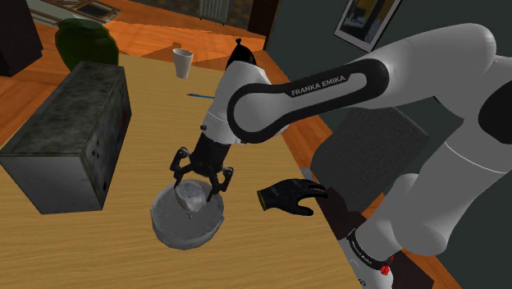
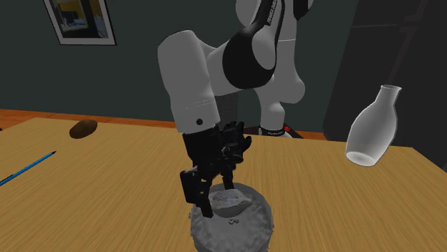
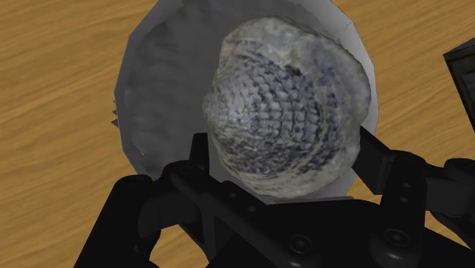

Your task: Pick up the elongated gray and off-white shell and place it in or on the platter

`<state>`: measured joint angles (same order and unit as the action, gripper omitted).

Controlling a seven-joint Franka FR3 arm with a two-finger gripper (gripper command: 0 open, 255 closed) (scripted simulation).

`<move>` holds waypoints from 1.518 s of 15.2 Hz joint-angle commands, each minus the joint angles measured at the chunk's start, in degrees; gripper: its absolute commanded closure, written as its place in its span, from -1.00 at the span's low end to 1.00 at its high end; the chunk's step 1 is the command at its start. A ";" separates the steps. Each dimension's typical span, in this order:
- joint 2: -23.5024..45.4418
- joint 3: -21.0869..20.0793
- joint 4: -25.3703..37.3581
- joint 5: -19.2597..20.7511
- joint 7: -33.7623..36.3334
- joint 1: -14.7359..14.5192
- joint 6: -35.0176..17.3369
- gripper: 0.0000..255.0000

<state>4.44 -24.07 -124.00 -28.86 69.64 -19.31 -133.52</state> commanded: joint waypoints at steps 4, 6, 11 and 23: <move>0.21 -0.03 -0.02 0.01 -0.04 -0.04 -0.27 1.00; 0.21 -0.03 -0.02 0.01 -0.04 -0.04 -0.27 1.00; 0.20 -0.03 -0.02 0.01 -0.04 -0.04 -0.27 -1.00; -4.49 1.35 1.82 0.06 -0.18 1.61 6.84 -1.00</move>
<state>-0.04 -22.73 -122.17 -28.80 69.46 -17.70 -126.70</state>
